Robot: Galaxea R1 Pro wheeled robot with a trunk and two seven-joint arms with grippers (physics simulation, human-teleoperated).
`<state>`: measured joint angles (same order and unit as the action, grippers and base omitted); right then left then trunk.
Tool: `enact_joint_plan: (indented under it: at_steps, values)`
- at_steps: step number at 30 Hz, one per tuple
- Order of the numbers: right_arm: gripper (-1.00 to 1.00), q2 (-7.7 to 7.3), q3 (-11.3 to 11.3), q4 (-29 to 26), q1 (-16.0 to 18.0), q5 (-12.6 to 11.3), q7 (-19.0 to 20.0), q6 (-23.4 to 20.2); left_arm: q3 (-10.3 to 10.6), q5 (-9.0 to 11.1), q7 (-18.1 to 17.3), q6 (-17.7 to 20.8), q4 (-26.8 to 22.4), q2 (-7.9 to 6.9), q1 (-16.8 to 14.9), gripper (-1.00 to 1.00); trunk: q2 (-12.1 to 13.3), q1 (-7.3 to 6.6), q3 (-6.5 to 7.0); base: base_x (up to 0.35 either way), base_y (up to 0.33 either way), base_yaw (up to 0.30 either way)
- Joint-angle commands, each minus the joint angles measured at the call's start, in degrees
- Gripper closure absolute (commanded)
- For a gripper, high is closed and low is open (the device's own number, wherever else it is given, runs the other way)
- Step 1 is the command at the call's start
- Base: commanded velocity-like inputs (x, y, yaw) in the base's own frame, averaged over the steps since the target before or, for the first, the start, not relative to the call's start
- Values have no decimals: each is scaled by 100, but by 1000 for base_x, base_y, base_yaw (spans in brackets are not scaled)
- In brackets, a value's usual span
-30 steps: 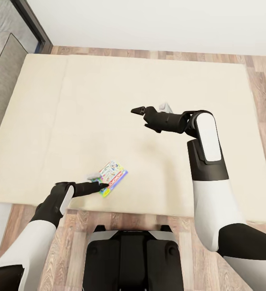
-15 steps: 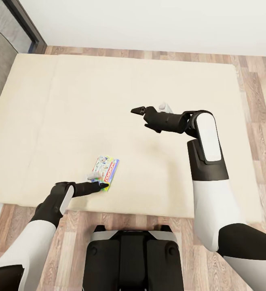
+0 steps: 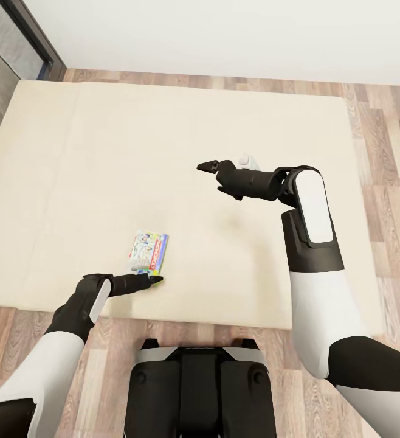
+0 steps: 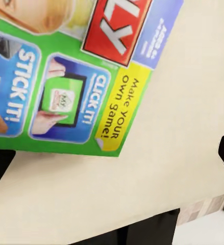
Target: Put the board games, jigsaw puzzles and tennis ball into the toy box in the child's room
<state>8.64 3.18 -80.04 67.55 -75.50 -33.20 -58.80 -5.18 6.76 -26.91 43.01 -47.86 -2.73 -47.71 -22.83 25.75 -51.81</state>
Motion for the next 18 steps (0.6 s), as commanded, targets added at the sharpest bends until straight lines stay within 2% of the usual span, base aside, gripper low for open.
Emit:
enact_joint_plan:
  at_steps: [1, 6, 18]
  values:
    - [-100, 2, -1, -3, 4, -53, -60, -8, -9, 53, 10, 50, -4, 1, -1, -100, -9, 3, -6, 0, -165, 0]
    - [-100, -2, -1, -3, 4, -53, -61, -8, -16, 53, 10, 50, -4, 1, -1, -100, -9, 3, -6, 0, -180, 0]
    - [-100, -3, -1, -3, 4, -53, -63, -8, -48, 53, 3, 52, -20, -23, -1, -100, -9, 3, -6, -54, -59, 0]
